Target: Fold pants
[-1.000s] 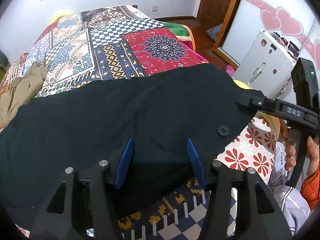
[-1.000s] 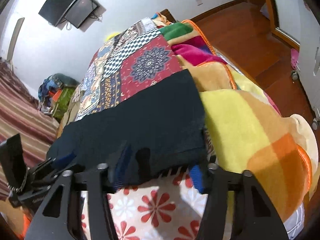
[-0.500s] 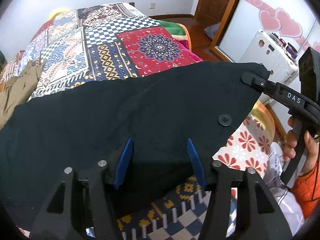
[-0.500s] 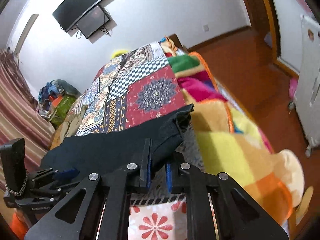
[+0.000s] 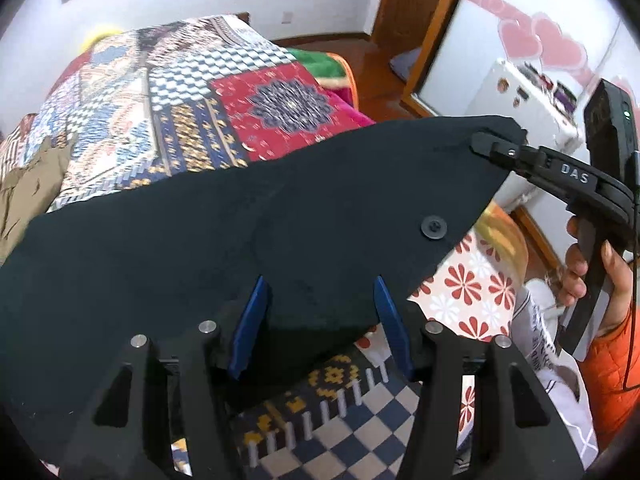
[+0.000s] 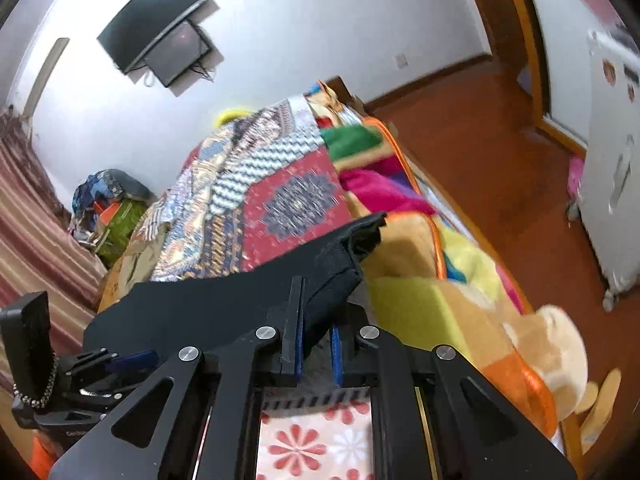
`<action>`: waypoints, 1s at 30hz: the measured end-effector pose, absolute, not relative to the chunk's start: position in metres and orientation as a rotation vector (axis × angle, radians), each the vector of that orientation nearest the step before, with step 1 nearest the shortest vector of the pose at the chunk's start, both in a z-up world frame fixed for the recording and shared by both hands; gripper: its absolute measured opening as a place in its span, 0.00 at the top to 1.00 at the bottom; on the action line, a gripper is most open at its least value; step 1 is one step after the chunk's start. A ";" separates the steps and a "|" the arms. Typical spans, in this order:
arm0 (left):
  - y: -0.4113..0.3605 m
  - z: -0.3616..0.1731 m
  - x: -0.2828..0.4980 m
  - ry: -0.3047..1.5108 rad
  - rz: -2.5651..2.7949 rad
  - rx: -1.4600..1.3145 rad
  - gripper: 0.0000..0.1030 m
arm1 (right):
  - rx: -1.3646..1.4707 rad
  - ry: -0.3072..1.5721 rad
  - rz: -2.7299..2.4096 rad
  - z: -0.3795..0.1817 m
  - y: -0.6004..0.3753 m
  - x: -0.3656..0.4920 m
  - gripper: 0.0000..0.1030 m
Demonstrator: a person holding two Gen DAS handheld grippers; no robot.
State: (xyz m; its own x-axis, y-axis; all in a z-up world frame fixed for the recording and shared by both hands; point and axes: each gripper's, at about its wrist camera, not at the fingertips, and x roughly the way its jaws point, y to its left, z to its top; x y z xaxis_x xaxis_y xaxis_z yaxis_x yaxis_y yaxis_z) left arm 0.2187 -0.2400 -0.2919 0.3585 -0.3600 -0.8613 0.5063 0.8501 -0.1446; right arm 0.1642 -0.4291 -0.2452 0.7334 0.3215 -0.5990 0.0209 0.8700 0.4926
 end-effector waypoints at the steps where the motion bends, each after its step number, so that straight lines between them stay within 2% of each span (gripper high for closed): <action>1: -0.235 -0.287 0.219 1.055 -0.551 0.145 0.46 | 0.485 0.720 0.178 -0.238 -0.426 0.165 0.91; 10: -0.157 -0.239 0.219 0.910 -0.389 0.062 0.45 | 0.311 0.611 0.274 -0.180 -0.366 0.175 0.91; 18: -0.076 -0.222 0.207 0.841 -0.260 -0.022 0.45 | 0.232 0.574 0.416 -0.158 -0.286 0.201 0.91; 25: -0.018 -0.229 0.188 0.830 -0.180 -0.086 0.45 | 0.149 0.644 0.544 -0.172 -0.207 0.220 0.91; 30: 0.014 -0.240 0.176 0.845 -0.137 -0.131 0.45 | 0.080 0.767 0.648 -0.207 -0.154 0.219 0.91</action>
State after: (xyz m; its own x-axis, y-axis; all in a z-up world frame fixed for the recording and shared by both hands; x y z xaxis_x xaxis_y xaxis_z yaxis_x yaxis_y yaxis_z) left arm 0.1765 0.0140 -0.2405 0.6559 -0.1724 -0.7349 0.0686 0.9832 -0.1694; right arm 0.2186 -0.1539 -0.2067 0.5367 0.5723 -0.6201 -0.5159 0.8040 0.2956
